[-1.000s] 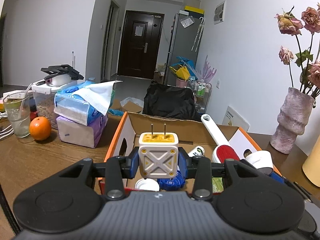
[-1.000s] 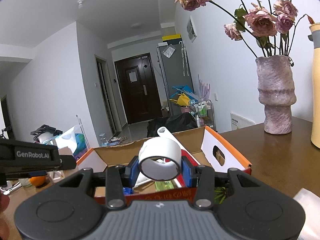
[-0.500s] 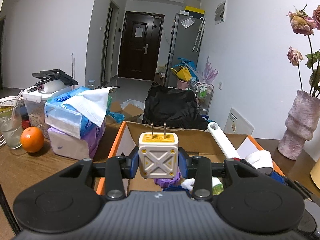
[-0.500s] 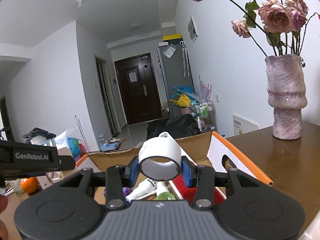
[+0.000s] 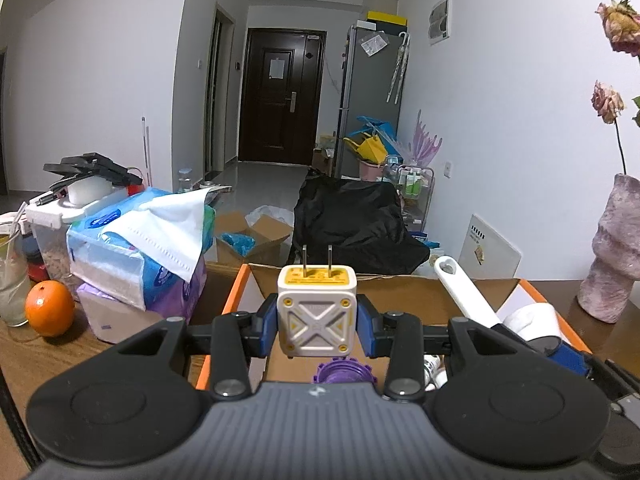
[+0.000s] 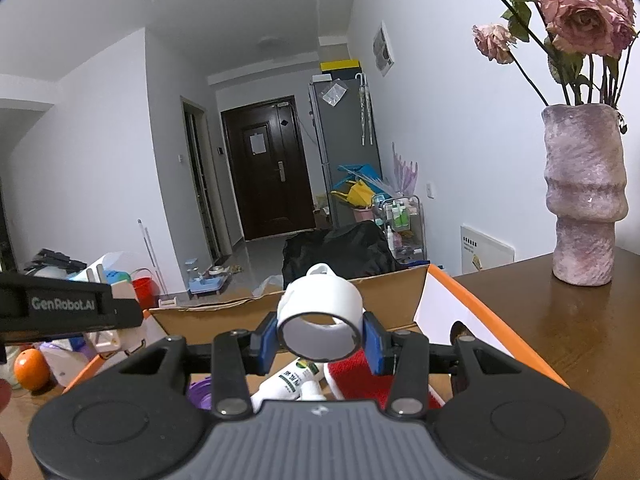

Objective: Organize rigid objects
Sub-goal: 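Carry the plug adapter and tape roll over the cardboard box with both tools, then open both tools to drop the plug adapter and tape roll into the box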

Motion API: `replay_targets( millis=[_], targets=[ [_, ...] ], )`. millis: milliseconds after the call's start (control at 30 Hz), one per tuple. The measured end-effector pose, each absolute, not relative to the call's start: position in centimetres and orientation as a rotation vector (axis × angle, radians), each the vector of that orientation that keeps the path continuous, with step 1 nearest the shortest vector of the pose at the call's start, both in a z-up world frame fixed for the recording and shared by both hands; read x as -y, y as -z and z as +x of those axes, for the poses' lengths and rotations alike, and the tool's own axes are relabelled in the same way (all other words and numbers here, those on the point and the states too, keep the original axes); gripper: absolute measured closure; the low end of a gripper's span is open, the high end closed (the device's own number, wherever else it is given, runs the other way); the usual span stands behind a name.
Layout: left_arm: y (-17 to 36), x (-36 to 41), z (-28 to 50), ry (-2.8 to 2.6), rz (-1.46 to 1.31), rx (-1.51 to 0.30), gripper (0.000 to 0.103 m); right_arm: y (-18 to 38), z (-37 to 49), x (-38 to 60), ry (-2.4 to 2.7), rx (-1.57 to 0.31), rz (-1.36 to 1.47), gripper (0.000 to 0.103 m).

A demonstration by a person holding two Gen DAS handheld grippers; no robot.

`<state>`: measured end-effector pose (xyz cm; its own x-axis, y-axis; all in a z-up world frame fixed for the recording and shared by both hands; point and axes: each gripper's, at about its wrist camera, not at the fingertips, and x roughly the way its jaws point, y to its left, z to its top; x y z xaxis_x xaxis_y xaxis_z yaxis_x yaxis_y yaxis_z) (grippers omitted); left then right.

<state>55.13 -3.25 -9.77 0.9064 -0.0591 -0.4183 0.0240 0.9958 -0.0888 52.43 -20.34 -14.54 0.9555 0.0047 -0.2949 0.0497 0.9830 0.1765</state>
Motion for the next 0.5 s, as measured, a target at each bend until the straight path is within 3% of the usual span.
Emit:
replay_targets(
  millis=[500],
  targets=[
    [10.34,3.03,56.11,0.082,-0.085,-0.463,0.060,14.91,53.45,20.35,0.008,-0.349,0.154,0.060]
  ],
)
